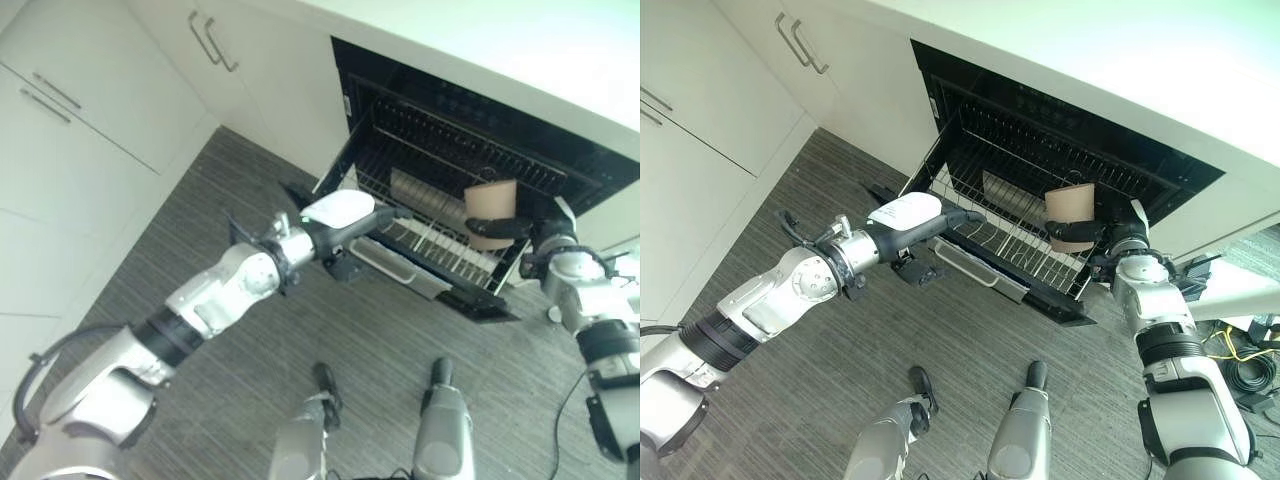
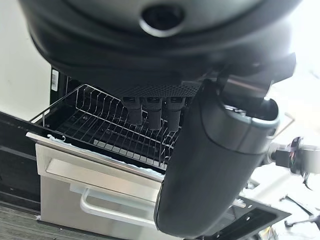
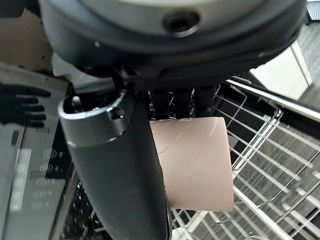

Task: Place the dishes in the dishwasher.

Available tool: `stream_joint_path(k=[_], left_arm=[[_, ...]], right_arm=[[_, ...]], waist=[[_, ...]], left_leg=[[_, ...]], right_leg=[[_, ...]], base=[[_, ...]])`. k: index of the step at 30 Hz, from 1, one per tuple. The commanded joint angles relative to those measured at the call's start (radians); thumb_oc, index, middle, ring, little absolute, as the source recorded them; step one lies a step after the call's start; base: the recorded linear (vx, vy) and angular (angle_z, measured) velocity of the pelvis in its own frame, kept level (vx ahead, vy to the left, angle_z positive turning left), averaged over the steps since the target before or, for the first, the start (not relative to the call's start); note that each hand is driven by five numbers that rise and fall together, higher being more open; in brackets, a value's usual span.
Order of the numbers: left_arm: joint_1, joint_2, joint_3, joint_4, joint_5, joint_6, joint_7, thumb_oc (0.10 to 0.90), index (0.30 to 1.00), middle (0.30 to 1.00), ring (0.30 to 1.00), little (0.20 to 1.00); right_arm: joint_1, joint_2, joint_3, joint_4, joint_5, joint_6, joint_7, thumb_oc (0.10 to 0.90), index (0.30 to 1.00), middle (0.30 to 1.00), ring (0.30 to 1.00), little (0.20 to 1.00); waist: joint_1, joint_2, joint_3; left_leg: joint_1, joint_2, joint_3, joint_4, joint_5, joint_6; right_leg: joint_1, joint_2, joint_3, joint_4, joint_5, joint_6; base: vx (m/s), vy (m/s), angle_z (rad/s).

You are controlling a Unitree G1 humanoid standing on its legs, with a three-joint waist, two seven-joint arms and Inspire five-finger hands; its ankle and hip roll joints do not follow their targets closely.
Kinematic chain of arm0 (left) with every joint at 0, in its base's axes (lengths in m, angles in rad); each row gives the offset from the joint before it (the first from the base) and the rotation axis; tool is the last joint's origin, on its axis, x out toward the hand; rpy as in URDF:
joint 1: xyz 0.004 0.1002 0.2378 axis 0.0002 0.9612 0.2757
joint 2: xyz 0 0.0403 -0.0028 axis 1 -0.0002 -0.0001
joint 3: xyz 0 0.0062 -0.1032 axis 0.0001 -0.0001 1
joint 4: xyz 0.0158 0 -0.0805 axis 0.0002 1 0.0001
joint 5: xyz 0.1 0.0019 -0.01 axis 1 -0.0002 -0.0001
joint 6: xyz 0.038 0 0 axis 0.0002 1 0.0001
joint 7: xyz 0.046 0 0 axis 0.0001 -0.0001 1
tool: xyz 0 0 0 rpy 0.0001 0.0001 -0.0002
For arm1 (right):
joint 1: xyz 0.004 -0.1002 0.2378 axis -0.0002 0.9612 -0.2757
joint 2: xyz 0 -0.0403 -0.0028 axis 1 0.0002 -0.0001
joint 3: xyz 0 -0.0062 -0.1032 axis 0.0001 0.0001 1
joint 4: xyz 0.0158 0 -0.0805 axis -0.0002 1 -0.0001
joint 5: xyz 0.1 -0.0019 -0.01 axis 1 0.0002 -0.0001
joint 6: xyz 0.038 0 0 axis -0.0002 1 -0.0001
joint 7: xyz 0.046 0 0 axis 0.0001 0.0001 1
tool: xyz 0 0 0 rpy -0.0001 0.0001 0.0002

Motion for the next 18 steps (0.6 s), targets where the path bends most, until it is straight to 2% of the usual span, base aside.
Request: stream_joint_path(k=[1,2,3,9,11,18], left_arm=[[-0.053,-0.011,0.057,-0.031,0.030,-0.018,0.048,0.800,0.900,0.900,0.900,0.900],[-0.056,-0.012,0.054,-0.028,0.030,-0.010,0.051,0.800,0.900,0.900,0.900,0.900],[-0.064,-0.019,0.047,-0.021,0.023,0.011,0.064,0.800,0.900,0.900,0.900,0.900],[-0.048,-0.031,0.036,-0.034,0.016,0.026,0.097,0.800,0.900,0.900,0.900,0.900],[-0.056,-0.041,0.025,-0.037,0.015,0.041,0.102,0.800,0.900,0.900,0.900,0.900],[-0.047,-0.047,0.028,-0.041,-0.009,0.043,0.123,0.800,0.900,0.900,0.900,0.900]], right_arm=[[-0.147,-0.001,-0.048,-0.019,0.119,-0.121,-0.083,0.400,0.300,0.300,0.300,0.300],[-0.151,0.005,-0.058,-0.014,0.147,-0.122,-0.101,0.400,0.300,0.300,0.300,0.300],[-0.157,0.025,-0.092,0.007,0.237,-0.126,-0.158,0.400,0.300,0.300,0.300,0.300],[-0.124,0.079,-0.134,0.031,0.303,-0.155,-0.264,0.400,0.300,0.300,0.300,0.300],[-0.122,0.101,-0.132,0.050,0.252,-0.193,-0.309,0.400,0.300,0.300,0.300,0.300],[-0.087,0.118,-0.111,0.057,0.130,-0.185,-0.345,0.400,0.300,0.300,0.300,0.300]], waist=[[-0.005,-0.010,-0.064],[-0.007,-0.007,-0.062],[-0.014,0.004,-0.057],[-0.022,0.024,-0.050],[-0.023,0.028,-0.049],[-0.031,0.044,-0.046]], left_leg=[[-0.017,0.080,-0.058,0.080,-0.039,-0.073],[-0.019,0.079,-0.057,0.080,-0.039,-0.073],[-0.022,0.077,-0.052,0.080,-0.041,-0.074],[-0.019,0.074,-0.040,0.080,-0.042,-0.075],[-0.025,0.075,-0.038,0.080,-0.041,-0.074],[-0.023,0.074,-0.030,0.080,-0.041,-0.076]], right_leg=[[-0.014,0.006,0.058,-0.025,0.037,0.029],[-0.017,0.006,0.059,-0.025,0.038,0.029],[-0.024,0.006,0.066,-0.025,0.036,0.029],[-0.028,0.001,0.077,-0.025,0.036,0.030],[-0.036,-0.001,0.079,-0.025,0.040,0.031],[-0.039,-0.006,0.088,-0.025,0.040,0.033]], base=[[-0.01,0.029,-0.03],[0.00,0.079,-0.01],[0.00,0.083,-0.01],[0.02,0.050,-0.02],[-0.02,0.023,-0.09],[0.00,0.042,-0.08]])
